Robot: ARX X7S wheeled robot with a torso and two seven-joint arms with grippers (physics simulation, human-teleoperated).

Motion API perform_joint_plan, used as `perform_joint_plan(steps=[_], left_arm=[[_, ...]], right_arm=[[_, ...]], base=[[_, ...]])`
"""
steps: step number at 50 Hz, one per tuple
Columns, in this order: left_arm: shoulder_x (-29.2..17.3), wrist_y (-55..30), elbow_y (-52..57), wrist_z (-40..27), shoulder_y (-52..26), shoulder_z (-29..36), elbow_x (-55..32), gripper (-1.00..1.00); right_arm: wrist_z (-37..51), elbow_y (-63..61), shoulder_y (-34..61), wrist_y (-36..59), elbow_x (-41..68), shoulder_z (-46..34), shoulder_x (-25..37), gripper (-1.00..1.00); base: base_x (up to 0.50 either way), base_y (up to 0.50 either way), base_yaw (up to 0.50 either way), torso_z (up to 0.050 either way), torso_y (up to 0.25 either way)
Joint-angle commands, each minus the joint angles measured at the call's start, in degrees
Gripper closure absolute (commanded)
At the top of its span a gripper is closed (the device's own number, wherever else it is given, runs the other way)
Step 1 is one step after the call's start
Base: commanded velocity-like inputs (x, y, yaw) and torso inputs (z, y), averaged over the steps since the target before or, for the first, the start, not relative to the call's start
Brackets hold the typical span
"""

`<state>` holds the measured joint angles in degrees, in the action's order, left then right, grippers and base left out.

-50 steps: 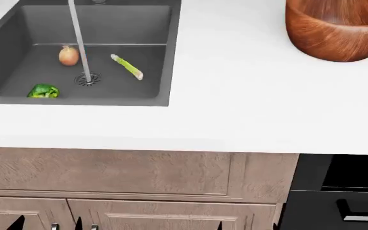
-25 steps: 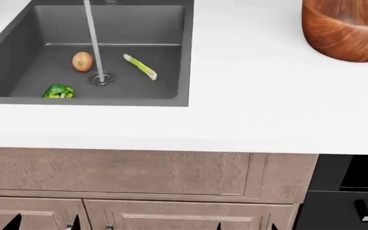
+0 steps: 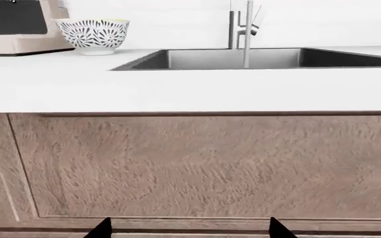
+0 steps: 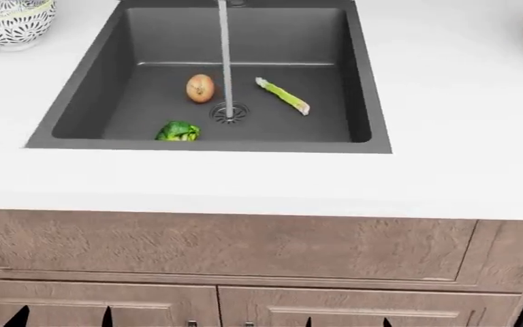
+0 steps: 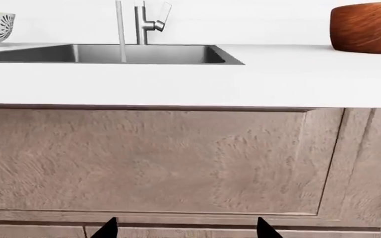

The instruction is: Pick the broccolis and asparaguss from the sink and place them in one bowl. Place the onion in the other bowl. Then turn off the sink faucet.

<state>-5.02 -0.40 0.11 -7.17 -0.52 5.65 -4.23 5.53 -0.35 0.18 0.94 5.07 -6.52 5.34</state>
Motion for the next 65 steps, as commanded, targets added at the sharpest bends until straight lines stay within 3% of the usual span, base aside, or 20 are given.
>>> perform_joint_plan(steps=[1,8,40,65], left_arm=[[-0.72,-0.52,0.24,-0.85,-0.14,0.63,-1.24,-1.0],[-0.97,-1.48,-0.01,-1.5,-0.43,1.73,-1.02,-1.0],[-2.6,-0.41,0.01,-3.57,-0.53,3.42,-1.78,-1.0],[-3.39,0.28,-0.46,-4.56,-0.75,4.44,-2.68,-1.0]], right_arm=[[1.06,0.08,0.31,0.6,0.31,-0.99,0.77,-1.0],[1.87,0.1,0.63,1.34,-0.36,-1.9,1.23,-1.0],[3.02,1.0,0.6,-0.31,3.06,-2.55,2.14,-1.0],[3.93,1.41,1.13,-0.31,3.79,-3.85,3.05,-1.0]], base=[[0.0,0.5,0.0,0.0,0.0],[0.0,0.48,0.0,0.0,0.0],[0.0,0.0,0.0,0.0,0.0],[0.0,0.0,0.0,0.049,0.0]])
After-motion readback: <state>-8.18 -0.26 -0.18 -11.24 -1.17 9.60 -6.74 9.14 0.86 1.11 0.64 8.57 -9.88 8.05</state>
